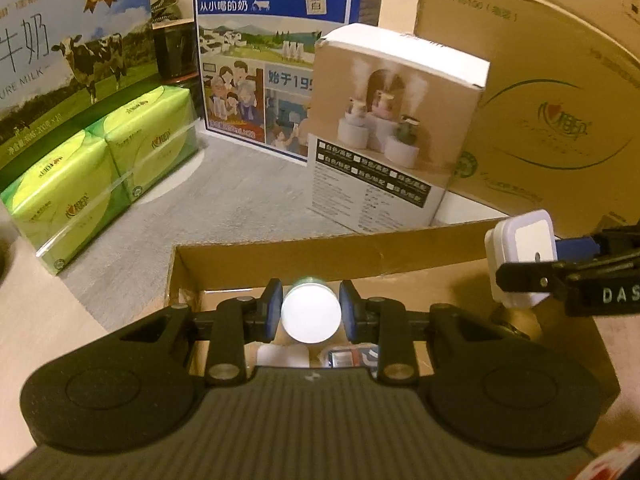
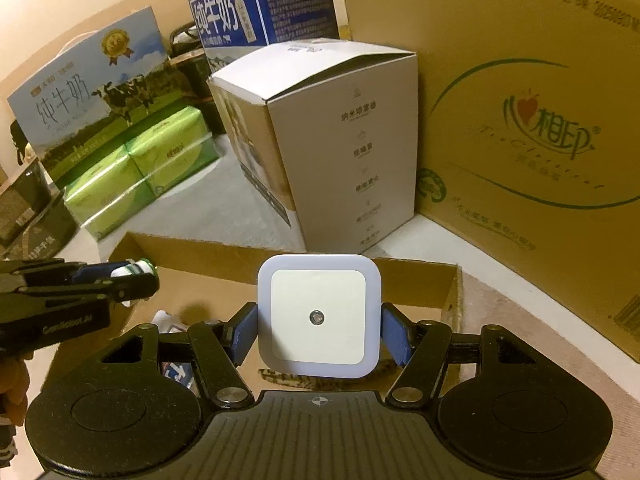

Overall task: Organize rigid objects
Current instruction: 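Carry the roll and night light into the cardboard tray and release both, then withdraw both open tools from the tray toward the router and plug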

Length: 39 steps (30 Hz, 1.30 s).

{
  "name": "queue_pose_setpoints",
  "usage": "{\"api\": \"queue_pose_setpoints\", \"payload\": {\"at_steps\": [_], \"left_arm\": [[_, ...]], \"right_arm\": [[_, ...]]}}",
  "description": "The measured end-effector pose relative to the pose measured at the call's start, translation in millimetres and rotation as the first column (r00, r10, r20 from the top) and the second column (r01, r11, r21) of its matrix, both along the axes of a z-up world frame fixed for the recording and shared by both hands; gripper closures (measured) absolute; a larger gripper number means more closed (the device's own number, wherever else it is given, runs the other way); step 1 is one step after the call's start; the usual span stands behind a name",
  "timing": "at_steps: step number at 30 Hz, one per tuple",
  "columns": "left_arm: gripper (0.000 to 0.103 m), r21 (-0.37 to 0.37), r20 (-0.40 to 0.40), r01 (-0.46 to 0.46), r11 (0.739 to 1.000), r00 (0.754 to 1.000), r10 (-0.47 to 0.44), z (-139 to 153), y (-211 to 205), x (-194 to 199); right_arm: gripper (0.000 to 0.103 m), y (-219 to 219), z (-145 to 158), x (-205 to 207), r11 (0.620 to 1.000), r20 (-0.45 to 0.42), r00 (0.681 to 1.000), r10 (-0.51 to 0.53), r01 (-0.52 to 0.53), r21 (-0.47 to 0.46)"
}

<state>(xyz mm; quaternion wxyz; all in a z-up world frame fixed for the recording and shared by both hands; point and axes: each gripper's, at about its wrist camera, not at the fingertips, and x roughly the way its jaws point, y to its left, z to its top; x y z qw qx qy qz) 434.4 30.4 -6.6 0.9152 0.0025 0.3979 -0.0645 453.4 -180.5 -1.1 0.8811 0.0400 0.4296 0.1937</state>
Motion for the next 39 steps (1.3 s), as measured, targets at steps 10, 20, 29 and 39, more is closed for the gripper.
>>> {"api": "queue_pose_setpoints", "payload": {"at_steps": [10,20,29,39], "left_arm": [[0.065,-0.023,0.013,-0.014,1.000,1.000,0.014,0,9,-3],[0.065,-0.019,0.019,-0.021,1.000,1.000,0.021,8,15,-17],[0.065,-0.022,0.022,-0.018,1.000,1.000,0.019,7,15,-19],[0.050,-0.012,0.028,-0.037,0.999,0.999,0.037,10,17,-32]], "right_arm": [[0.038,1,-8,0,1.000,-0.017,1.000,-0.001,0.001,-0.009],[0.038,-3,0,-1,1.000,-0.013,1.000,-0.011,0.011,0.003],[0.038,-1,-2,2,1.000,-0.021,1.000,-0.023,0.024,0.013],[0.025,-9,1,2,0.996,-0.002,1.000,-0.031,0.031,0.082]]}}
